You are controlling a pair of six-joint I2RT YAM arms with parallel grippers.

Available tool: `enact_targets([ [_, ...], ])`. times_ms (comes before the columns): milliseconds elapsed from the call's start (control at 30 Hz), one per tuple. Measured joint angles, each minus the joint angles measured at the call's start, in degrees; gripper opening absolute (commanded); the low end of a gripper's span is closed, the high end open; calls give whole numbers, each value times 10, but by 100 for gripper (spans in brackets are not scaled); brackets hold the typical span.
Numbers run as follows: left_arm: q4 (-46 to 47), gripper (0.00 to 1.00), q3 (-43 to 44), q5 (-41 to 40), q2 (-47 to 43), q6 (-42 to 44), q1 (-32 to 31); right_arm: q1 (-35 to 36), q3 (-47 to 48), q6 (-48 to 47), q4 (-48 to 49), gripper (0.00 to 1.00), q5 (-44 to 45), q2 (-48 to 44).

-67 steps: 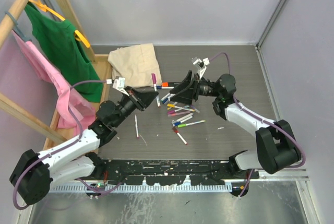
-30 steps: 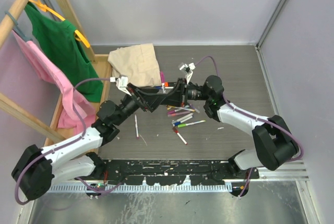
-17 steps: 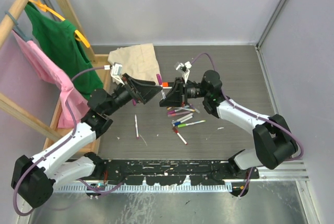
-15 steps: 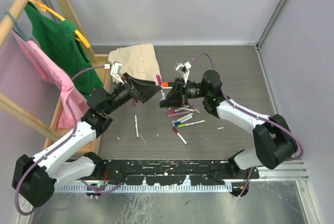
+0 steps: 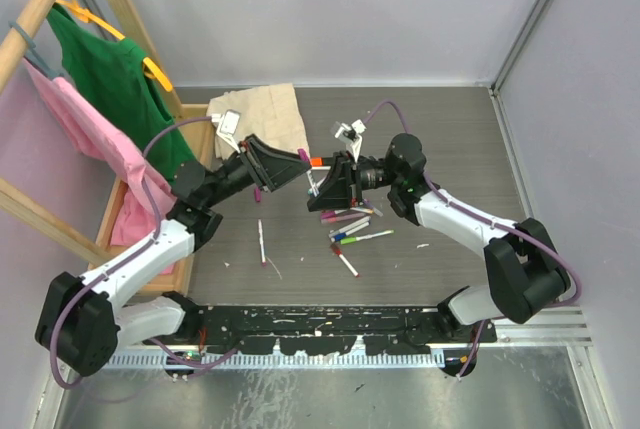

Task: Open the pen caps
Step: Open the pen cap from the pen.

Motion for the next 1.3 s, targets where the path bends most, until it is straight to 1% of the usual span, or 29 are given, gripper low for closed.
enact_targets([
  [133,34,31,7,12,15,-18,1,4,4,2,2,0,-4,7],
  [167,43,26,9,15,19,-23,1,6,4,2,2,1,-5,8],
  [233,52,11,12,19,25,-29,2,6,5,1,7,0,-10,9],
  [267,56,5,12,21,29,-33,2,6,6,2,8,1,-10,9],
  [300,61,1,13,24,34,-30,3,7,6,4,9,1,-12,9],
  [333,67,0,13,26,38,-29,4,7,7,8,9,3,-13,9],
  [367,73,0,13,28,42,-27,5,7,7,12,9,8,-14,9],
  [433,82,0,13,30,47,-26,6,7,7,15,8,24,-14,9],
  [500,86,0,13,31,48,-25,6,7,9,15,5,35,-14,9],
  [600,83,0,12,26,46,-25,6,7,19,-10,-18,41,-13,9],
  [700,52,0,7,7,25,-10,6,7,38,-65,-94,42,0,7],
  [800,6,0,-5,-34,-13,14,6,5,63,-122,-180,43,20,-2],
  [900,-29,0,-16,-68,-46,33,4,5,76,-155,-223,43,40,-8],
  [1100,-70,0,-17,-92,-54,52,-7,5,78,-173,-261,50,62,-9],
  [1300,-102,0,-17,-100,-52,70,-23,2,78,-173,-265,50,74,-9],
])
